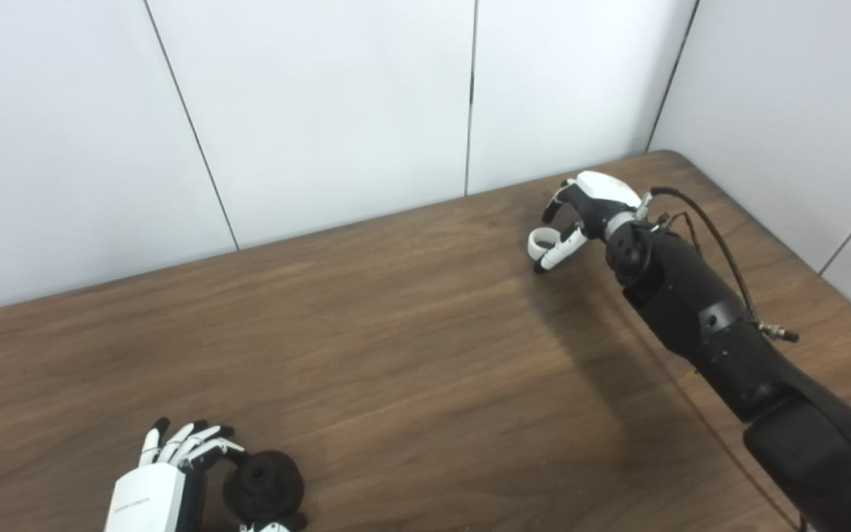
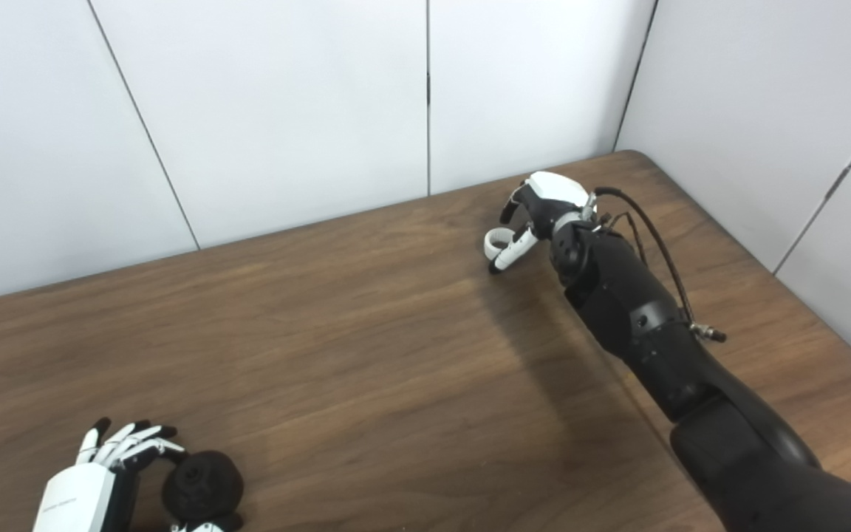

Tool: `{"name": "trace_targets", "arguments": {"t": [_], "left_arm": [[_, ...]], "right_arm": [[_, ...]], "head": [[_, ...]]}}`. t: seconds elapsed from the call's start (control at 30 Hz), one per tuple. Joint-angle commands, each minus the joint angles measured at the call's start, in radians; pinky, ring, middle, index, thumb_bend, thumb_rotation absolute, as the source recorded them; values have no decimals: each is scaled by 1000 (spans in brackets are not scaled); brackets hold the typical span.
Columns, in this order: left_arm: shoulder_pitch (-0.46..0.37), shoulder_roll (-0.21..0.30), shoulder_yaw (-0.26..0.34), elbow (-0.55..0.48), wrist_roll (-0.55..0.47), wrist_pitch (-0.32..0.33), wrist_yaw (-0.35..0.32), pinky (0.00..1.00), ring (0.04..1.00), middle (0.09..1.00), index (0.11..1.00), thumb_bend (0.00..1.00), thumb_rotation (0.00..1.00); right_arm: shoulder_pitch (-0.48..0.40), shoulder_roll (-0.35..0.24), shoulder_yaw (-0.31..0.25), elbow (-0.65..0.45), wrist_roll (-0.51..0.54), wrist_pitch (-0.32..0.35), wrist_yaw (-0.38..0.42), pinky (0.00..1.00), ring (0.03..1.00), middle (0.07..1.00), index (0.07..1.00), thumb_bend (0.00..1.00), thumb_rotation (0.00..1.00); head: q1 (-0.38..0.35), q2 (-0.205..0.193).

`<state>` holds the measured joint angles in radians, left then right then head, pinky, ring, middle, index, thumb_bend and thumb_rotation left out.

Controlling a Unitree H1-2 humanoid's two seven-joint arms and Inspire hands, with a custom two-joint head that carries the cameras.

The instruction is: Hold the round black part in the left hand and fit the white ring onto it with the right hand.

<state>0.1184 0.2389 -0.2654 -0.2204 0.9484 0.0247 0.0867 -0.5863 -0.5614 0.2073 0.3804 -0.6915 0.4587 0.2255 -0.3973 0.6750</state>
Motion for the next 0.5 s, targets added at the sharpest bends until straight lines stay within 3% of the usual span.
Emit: {"name": "trace_targets", "arguments": {"t": [0.0,0.2,0.23,0.27,0.47], "left_arm": [[4,5,6,-24,20,7,0,1000,872,774,482,525,56],[5,0,5,-26,21,8,1,1000,871,773,482,525,56],[5,-1,5,-26,21,8,1,1000,872,772,482,525,56],[5,-2,5,-25,20,8,1,1000,872,772,482,525,56],[3,-6,6,-25,17,10,-3,1000,876,775,482,525,55]], "right_arm": [[-44,-30,-7,-31,-6,-18,-33,1000,1000,954,640,846,217],[-42,-27,-9,-19,3,-42,-48,1000,1000,925,592,832,191],[-41,-27,-9,-16,6,-47,-50,1000,1000,919,532,651,164],[-38,-28,-10,-16,10,-57,-53,1000,1000,918,512,590,155],[-29,-38,-10,-16,22,-94,-59,1000,999,858,485,525,134]], "head": [[1,3],[5,4],[5,4],[6,4],[8,3]]}}
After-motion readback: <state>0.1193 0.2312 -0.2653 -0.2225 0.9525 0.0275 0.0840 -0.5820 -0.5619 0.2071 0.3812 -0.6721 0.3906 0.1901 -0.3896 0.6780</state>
